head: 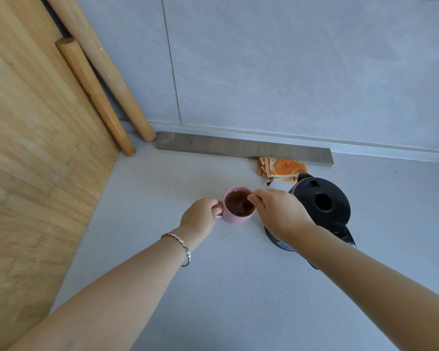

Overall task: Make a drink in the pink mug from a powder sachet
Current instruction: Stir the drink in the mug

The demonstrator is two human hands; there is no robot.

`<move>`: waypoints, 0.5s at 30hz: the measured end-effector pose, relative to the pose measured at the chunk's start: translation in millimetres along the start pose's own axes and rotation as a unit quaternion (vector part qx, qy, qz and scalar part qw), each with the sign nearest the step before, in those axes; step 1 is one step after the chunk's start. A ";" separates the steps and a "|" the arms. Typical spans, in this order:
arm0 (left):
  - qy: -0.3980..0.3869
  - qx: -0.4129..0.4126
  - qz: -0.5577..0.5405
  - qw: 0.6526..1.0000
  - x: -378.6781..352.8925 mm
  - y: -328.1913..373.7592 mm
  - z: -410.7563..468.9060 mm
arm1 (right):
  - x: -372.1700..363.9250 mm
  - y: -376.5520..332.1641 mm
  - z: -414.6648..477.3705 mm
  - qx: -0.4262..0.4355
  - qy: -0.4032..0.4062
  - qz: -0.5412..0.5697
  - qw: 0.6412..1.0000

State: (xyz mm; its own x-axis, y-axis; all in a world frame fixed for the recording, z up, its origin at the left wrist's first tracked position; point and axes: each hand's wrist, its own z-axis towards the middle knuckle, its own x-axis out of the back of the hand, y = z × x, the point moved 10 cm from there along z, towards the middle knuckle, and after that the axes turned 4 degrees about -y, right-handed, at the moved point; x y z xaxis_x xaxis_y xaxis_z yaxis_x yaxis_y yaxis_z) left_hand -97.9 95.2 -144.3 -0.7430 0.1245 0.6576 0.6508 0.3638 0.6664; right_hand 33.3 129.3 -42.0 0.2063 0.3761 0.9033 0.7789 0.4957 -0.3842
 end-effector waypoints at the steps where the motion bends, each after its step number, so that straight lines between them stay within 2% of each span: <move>1: 0.000 0.001 0.000 1.000 0.2 -0.2 -0.3 | -0.6 -0.4 -0.4 -0.005 -0.001 0.020 1.000; 7: -0.013 0.004 -0.003 1.000 -3.2 -2.9 1.9 | -3.0 -6.3 4.0 0.008 -0.003 0.096 0.995; 15: -0.011 0.006 -0.004 1.000 0.2 0.6 -0.8 | 2.0 -6.9 7.0 0.002 -0.034 -0.005 0.999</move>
State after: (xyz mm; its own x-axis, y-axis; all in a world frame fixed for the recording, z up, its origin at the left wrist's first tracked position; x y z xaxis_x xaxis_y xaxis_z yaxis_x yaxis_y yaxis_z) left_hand -97.5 94.7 -143.5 -0.7512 0.1421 0.6446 0.6434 0.3762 0.6668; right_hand 24.2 132.1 -38.9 0.1577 0.4245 0.8916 0.7778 0.5029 -0.3771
